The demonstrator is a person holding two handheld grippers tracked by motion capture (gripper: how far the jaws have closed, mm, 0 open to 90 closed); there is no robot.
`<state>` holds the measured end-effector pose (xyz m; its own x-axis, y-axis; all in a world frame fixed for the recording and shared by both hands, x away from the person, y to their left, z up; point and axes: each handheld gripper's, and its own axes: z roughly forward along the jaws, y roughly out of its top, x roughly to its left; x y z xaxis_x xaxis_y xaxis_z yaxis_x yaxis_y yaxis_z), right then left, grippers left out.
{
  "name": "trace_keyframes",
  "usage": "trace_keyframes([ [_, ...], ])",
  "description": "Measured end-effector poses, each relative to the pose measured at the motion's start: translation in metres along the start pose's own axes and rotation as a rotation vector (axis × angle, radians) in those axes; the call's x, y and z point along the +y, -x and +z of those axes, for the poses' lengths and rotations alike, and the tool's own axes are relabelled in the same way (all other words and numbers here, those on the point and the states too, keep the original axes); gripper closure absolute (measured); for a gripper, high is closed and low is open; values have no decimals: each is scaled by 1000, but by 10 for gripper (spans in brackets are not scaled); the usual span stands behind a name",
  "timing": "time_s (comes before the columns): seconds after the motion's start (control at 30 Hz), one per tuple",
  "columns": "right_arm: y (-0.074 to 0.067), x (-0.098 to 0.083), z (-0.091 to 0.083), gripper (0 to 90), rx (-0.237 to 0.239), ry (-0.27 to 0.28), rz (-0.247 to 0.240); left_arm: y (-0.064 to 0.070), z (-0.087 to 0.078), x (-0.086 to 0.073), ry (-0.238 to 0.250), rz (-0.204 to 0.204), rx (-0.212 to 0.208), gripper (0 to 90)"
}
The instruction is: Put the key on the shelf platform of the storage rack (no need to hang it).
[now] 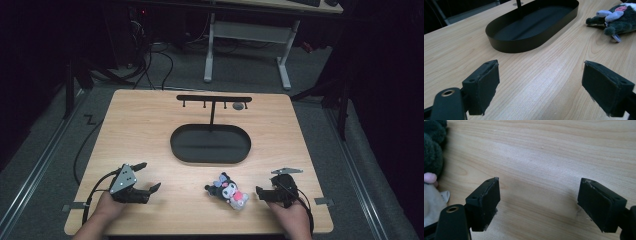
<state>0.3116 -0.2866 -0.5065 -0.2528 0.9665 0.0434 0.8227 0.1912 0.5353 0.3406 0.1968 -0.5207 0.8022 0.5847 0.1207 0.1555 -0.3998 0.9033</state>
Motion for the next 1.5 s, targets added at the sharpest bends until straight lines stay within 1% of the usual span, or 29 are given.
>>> trace_keyframes([
  [0.07,0,0,0,182,0,-6,-3,0,0,0,0,1,2,154],
  [0.2,0,4,-2,182,8,-39,-21,2,0,0,-2,8,2,154],
  [0.23,0,4,-2,182,8,-39,-21,2,0,0,-2,8,2,154],
  [0.47,-2,9,-4,182,29,-96,-31,2,0,0,-5,13,1,154],
  [0.5,-2,10,-4,182,31,-110,-34,2,0,0,-5,13,1,154],
  [0.63,-4,15,-5,182,24,-143,-69,3,0,0,-4,15,0,154],
  [0.67,-5,18,-6,184,35,-152,-75,3,0,0,-4,16,1,154],
  [0.73,-5,20,-7,187,33,-160,-77,3,0,0,-3,18,0,154],
  [0.87,-7,26,-9,192,32,-178,-102,3,0,0,-6,19,0,154],
  [0.9,-8,29,-9,192,31,-196,-115,3,0,0,-5,20,-2,154],
  [0.97,-10,30,-8,192,36,-207,-121,3,0,0,-5,21,-2,154],
  [1.0,-10,31,-8,193,36,-222,-126,2,0,0,-5,20,-4,154],
  [1.07,-11,31,-7,193,33,-227,-133,2,1,0,-5,19,-3,154],
  [1.13,-13,31,-5,193,29,-245,-148,2,1,0,-5,18,-5,154],
  [1.17,-14,31,-3,193,29,-269,-160,2,1,0,-5,18,-5,154],
  [1.23,-15,30,-2,194,30,-280,-165,2,1,0,-4,19,-4,154],
  [1.27,-16,30,1,194,26,-304,-181,2,1,0,-4,20,-5,154],
  [1.3,-16,30,1,194,26,-304,-181,2,1,0,-4,20,-5,154],
  [1.37,-18,30,2,200,21,-331,-209,2,1,0,-4,20,-5,154],
  [1.4,-18,30,2,200,21,-331,-209,2,1,0,-4,20,-5,154],
  [1.43,-19,30,2,200,17,-341,-221,2,1,0,-5,20,-5,154],
  [1.47,-20,31,2,202,26,-344,-229,2,1,0,-5,20,-5,154],
  [1.5,-21,32,0,202,21,-355,-242,2,1,0,-4,20,-6,154],
])
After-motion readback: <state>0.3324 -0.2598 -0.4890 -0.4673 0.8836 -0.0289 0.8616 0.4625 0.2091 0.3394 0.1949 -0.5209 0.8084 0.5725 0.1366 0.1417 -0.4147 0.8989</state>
